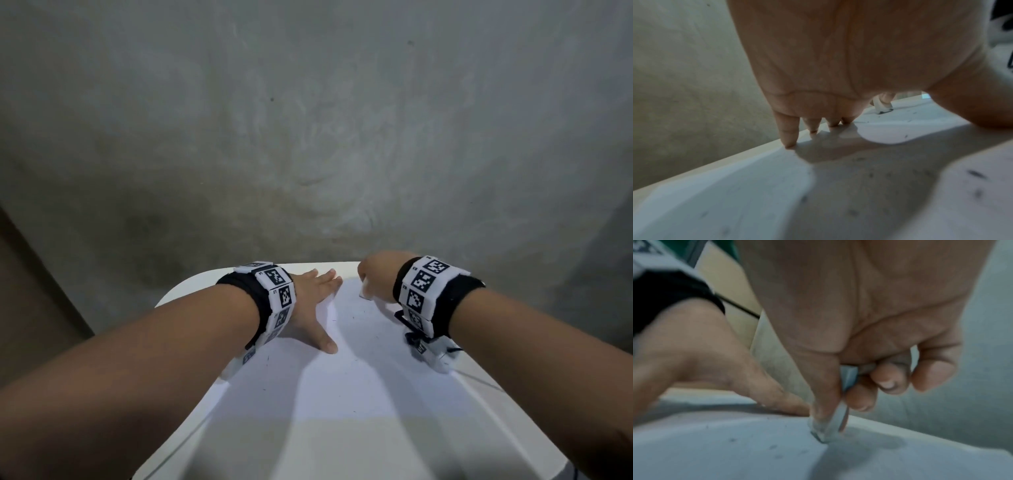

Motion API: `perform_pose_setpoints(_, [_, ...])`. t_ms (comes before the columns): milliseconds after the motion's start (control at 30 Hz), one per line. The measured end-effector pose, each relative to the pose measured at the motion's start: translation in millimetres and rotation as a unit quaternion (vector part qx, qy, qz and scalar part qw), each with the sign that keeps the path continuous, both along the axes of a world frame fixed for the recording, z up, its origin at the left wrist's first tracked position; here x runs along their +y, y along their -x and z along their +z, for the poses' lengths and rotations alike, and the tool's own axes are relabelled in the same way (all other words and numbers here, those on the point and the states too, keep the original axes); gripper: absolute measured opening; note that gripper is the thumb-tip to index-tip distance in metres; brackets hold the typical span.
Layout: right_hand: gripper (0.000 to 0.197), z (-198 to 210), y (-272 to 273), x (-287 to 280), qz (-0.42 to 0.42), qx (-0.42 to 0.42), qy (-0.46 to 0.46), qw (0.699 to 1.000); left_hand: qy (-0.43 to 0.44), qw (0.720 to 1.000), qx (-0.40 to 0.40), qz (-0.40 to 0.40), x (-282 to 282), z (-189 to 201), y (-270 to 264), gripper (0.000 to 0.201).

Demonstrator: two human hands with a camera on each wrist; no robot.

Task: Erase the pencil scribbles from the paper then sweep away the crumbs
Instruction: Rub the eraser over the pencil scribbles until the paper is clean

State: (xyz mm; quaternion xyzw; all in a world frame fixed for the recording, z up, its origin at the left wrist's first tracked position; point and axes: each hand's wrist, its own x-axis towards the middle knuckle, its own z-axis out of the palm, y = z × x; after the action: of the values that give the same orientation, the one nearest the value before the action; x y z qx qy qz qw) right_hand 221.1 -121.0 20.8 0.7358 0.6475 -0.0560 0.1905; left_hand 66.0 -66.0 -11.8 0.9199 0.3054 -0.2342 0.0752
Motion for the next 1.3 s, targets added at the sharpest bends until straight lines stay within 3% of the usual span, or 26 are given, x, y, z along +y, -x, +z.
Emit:
perform_pose_setpoints(133, [0.020,0.7,-2.2,0.4,-0.002,0.012,0.023,1.000,0.022,0.999,0.024,0.014,14.9,-1.2,20.8,0.134])
perform_pose_setpoints(267, [0.009,-6.2,10.4,12.0,0.013,0.021,-0.017,1.000,0.020,0.999,0.033,0.014,17.1,-2.9,26.9,0.133])
perform_pose_setpoints(400, [0.027,-25.7,42.5,11.8,0.095,0.024,0.000,0.995,0.030,0.999,0.014,0.011,15.1,-3.7,26.5,0.131])
perform_pose_setpoints(600, [0.020,-13.6,32.5,19.6,0.086,-0.014,-0.007,0.996,0.028,0.999,0.030,0.012,18.1,-6.0,26.1,0.134])
perform_pose_setpoints(700, [0.031,-17.4,48.1,14.9,0.092,0.003,0.044,0.995,0.045,0.999,0.006,0.007,17.7,-4.1,25.9,0.133])
perform_pose_setpoints(833, [0.028,-4.7,38.0,20.5,0.051,-0.002,0.008,0.999,0.031,0.999,0.032,0.013,15.7,-2.7,25.8,0.132])
perform_pose_setpoints(967, [0.030,-9.2,55.2,12.3,0.085,-0.002,0.056,0.995,0.051,0.999,-0.004,0.008,16.5,-3.5,26.6,0.131])
perform_pose_setpoints(1100, [0.029,-6.2,35.8,13.1,0.069,-0.024,0.008,0.997,0.025,0.999,0.029,0.010,13.6,-2.7,27.1,0.130])
perform_pose_setpoints(1167, [0.040,-13.8,44.1,5.2,0.113,-0.035,0.049,0.992,0.030,0.999,0.018,0.011,12.7,-1.9,26.7,0.129])
perform_pose_setpoints(1233, [0.036,-12.4,56.4,-5.5,0.145,-0.016,0.077,0.986,0.034,0.999,0.011,0.015,13.8,-2.3,26.7,0.129])
perform_pose_setpoints(1300, [0.031,-6.1,48.9,-0.1,0.124,0.003,0.047,0.991,0.031,0.999,0.016,0.014,14.9,-2.7,27.2,0.130])
